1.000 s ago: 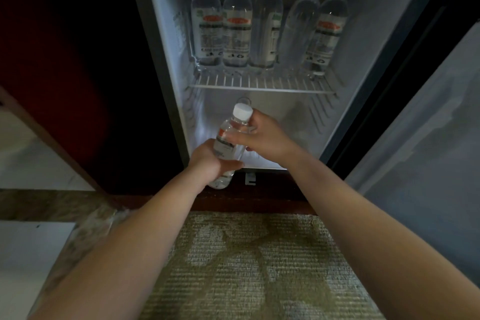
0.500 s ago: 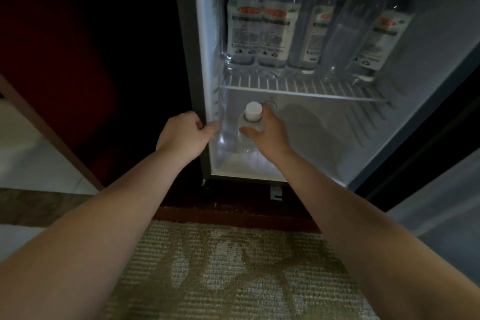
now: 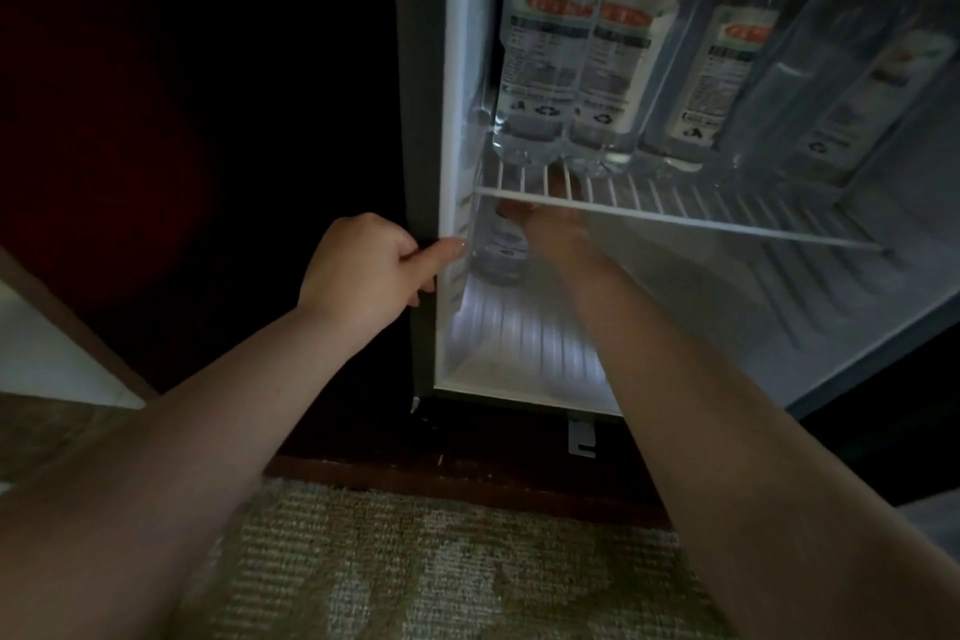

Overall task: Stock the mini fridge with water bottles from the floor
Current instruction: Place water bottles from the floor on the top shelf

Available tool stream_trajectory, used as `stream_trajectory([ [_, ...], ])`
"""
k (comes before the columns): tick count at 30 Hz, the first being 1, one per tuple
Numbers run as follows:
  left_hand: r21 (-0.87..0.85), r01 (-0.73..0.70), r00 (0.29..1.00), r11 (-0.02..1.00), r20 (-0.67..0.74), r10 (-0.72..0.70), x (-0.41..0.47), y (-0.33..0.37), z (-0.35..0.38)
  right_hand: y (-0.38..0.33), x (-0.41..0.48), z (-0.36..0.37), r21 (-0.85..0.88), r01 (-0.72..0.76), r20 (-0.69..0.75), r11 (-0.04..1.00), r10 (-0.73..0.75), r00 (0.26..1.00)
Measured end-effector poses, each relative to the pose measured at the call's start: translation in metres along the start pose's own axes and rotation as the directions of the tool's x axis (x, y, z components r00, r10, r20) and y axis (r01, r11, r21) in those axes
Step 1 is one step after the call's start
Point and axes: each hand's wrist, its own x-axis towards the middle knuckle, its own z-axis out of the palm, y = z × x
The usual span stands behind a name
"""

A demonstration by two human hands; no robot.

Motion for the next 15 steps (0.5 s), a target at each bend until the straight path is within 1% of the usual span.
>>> stream_trajectory([
  [3,-0.015,-0.008,1.0,1.0,-0.003,0.008,0.002,-0.002,0.0,-0.005,0.007,0.006,-0.141,0.024,-0.016,0.99,-0.026,1.0],
  [4,-0.019,-0.01,1.0,1.0,-0.004,0.009,0.001,-0.001,0.001,-0.004,0.006,0.007,-0.144,0.034,-0.027,0.989,-0.039,0.999],
  [6,-0.02,-0.011,1.0,1.0,-0.008,0.011,0.0,0.0,0.001,-0.001,0.006,0.011,-0.058,0.03,-0.048,0.998,-0.033,0.998],
  [11,-0.016,0.037,0.999,0.999,0.029,-0.037,-0.001,0.005,-0.002,0.003,-0.005,0.01,0.125,-0.079,0.018,0.989,0.077,0.997],
  [12,-0.014,0.049,0.998,0.999,0.042,-0.048,0.0,0.007,-0.003,0.004,-0.009,0.011,0.134,-0.094,0.023,0.987,0.092,0.996],
  [13,-0.009,0.06,0.997,0.998,0.055,-0.059,0.0,0.008,-0.004,0.007,-0.013,0.011,0.104,-0.112,0.032,0.988,0.109,0.994],
  [15,-0.002,0.098,0.992,0.995,0.084,-0.097,-0.001,0.012,-0.005,0.01,-0.022,0.008,-0.049,-0.128,0.059,0.991,0.131,0.99],
])
